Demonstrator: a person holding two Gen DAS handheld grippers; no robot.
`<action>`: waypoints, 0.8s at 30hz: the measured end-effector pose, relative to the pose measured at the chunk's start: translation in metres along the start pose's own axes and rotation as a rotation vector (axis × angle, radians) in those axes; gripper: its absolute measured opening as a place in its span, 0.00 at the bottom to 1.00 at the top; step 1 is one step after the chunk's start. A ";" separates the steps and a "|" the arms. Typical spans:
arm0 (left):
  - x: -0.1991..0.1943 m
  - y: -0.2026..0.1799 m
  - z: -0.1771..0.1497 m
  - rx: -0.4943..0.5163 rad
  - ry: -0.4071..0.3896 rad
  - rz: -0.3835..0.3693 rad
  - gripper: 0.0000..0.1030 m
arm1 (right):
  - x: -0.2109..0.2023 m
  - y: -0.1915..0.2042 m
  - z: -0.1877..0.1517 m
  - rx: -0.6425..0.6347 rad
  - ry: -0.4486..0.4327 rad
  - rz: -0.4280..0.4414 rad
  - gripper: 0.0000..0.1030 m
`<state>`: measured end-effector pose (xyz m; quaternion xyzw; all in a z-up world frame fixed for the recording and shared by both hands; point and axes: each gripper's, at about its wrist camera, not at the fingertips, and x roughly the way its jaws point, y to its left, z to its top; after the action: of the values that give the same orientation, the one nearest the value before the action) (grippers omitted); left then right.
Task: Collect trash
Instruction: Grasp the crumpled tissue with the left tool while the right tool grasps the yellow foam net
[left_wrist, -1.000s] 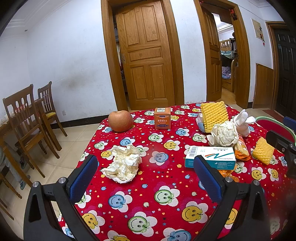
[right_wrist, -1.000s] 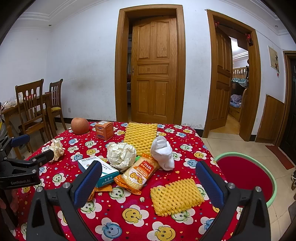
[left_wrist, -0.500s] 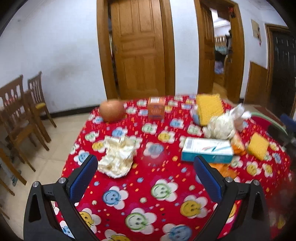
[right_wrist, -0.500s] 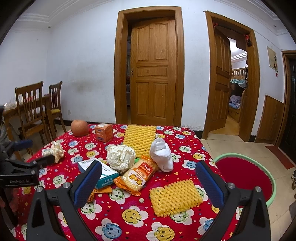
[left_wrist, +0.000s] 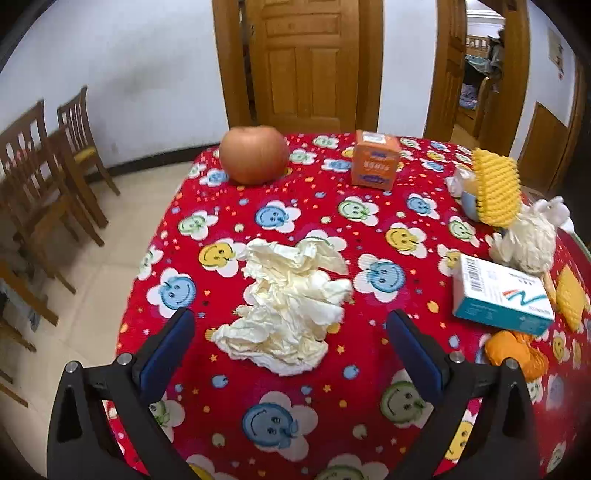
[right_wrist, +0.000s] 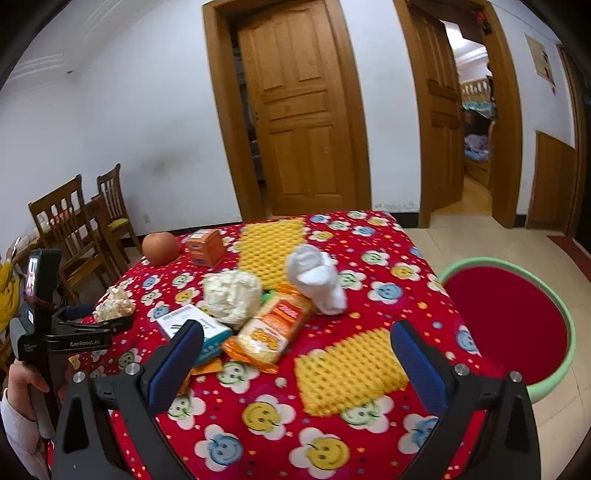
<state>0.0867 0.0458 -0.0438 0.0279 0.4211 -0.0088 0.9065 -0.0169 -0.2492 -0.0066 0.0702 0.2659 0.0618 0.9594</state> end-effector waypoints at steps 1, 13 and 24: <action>0.003 0.002 0.000 -0.021 0.008 -0.017 0.97 | -0.001 -0.006 0.000 0.027 0.003 0.004 1.00; 0.019 0.014 0.001 -0.123 0.043 -0.086 0.78 | -0.001 -0.047 0.011 0.119 0.023 -0.025 1.00; 0.005 0.021 0.000 -0.156 -0.021 -0.099 0.33 | 0.011 -0.068 0.006 0.169 0.089 -0.036 1.00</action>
<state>0.0911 0.0668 -0.0468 -0.0638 0.4120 -0.0213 0.9087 0.0008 -0.3145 -0.0186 0.1432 0.3137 0.0251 0.9383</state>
